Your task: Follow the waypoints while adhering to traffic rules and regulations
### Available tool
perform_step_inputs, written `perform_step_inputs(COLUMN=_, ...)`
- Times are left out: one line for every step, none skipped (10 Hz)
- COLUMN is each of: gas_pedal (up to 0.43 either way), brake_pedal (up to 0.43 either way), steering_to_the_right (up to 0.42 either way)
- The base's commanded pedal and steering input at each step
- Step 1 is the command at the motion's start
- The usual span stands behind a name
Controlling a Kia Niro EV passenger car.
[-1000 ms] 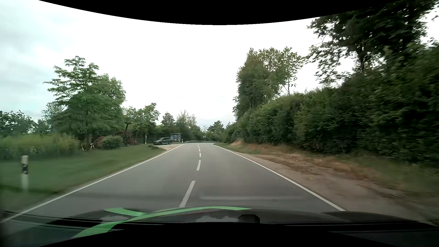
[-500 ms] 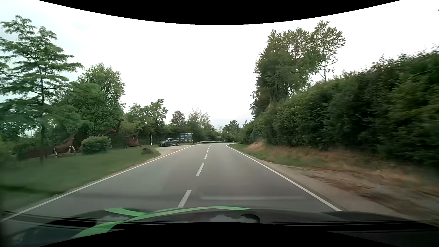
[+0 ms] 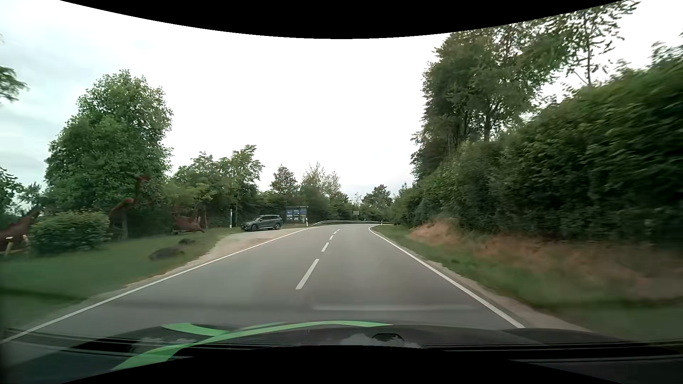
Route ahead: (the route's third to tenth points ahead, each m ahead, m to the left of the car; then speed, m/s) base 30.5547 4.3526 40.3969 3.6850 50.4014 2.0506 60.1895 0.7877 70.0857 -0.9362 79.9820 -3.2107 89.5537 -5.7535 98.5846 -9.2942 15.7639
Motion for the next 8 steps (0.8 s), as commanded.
perform_step_inputs(gas_pedal=0.28, brake_pedal=0.0, steering_to_the_right=-0.031)
perform_step_inputs(gas_pedal=0.26, brake_pedal=0.0, steering_to_the_right=-0.029)
perform_step_inputs(gas_pedal=0.26, brake_pedal=0.0, steering_to_the_right=-0.026)
perform_step_inputs(gas_pedal=0.26, brake_pedal=0.0, steering_to_the_right=-0.018)
perform_step_inputs(gas_pedal=0.26, brake_pedal=0.0, steering_to_the_right=-0.005)
perform_step_inputs(gas_pedal=0.26, brake_pedal=0.0, steering_to_the_right=0.002)
perform_step_inputs(gas_pedal=0.26, brake_pedal=0.0, steering_to_the_right=0.004)
perform_step_inputs(gas_pedal=0.248, brake_pedal=0.0, steering_to_the_right=0.005)
